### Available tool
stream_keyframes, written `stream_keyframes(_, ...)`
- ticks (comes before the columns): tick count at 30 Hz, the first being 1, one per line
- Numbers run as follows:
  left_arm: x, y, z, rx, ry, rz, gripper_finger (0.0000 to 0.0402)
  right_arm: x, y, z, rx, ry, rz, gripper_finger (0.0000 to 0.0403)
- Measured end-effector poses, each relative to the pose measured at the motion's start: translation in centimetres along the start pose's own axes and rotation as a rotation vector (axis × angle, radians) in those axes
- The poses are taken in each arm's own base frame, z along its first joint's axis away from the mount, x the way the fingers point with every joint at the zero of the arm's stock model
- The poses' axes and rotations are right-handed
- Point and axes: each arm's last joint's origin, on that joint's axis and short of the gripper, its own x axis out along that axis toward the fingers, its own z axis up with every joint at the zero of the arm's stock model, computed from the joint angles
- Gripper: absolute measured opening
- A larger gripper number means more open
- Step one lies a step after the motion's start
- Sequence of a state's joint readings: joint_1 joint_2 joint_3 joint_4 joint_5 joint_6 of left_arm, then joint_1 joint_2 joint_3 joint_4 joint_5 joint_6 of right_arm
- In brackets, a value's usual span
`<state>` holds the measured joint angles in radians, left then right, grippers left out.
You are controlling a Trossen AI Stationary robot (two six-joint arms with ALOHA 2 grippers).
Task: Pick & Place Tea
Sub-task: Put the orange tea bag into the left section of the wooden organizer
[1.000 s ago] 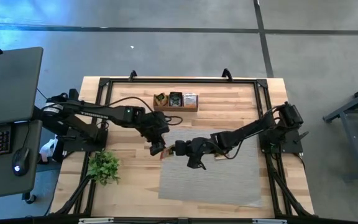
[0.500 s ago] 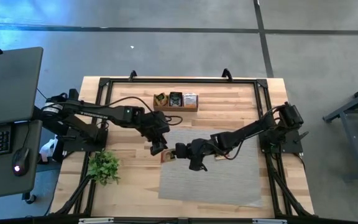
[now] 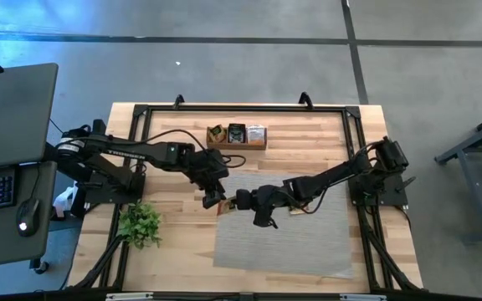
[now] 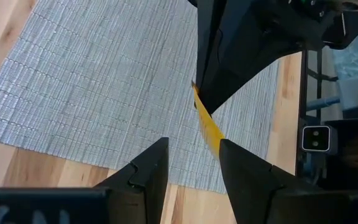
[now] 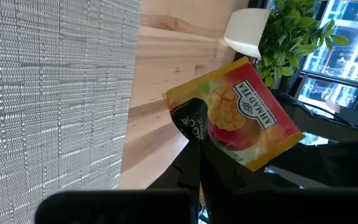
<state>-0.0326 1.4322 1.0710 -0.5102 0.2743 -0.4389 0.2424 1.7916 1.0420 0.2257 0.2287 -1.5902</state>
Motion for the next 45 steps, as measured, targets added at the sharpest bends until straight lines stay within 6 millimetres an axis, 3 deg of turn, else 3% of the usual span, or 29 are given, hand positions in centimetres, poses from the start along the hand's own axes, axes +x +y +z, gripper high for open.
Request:
stream_keyframes(7, 0.0, 0.2, 0.1, -0.002, -0.03, 0.055, 0.0142, 0.0, 0.2, 0.3, 0.042, -0.106, 0.02, 0.0)
stream_keyframes(14, 0.4, 0.1, 0.2, 0.001, -0.02, 0.012, 0.0142, 0.1, 0.2, -0.8, 0.008, 0.074, 0.019, 0.0)
stream_keyframes(23, 1.3, 0.5, 0.0, -0.01, 0.018, 0.034, 0.0141, 0.2, 0.1, -1.1, 0.006, 0.074, 0.008, 0.0)
stream_keyframes(31, 1.2, 0.4, 0.0, 0.014, 0.014, 0.032, 0.0074, 0.2, 0.0, -1.1, 0.01, 0.068, 0.002, 0.0002)
stream_keyframes(36, 1.2, 0.5, 0.0, 0.015, 0.017, 0.034, 0.0015, 0.2, -0.1, -1.1, 0.126, 0.07, -0.013, 0.0009)
stream_keyframes(45, 1.2, 0.5, 0.0, 0.007, 0.021, 0.036, 0.0012, 0.2, -0.1, -1.1, 0.401, 0.075, -0.031, 0.0053)
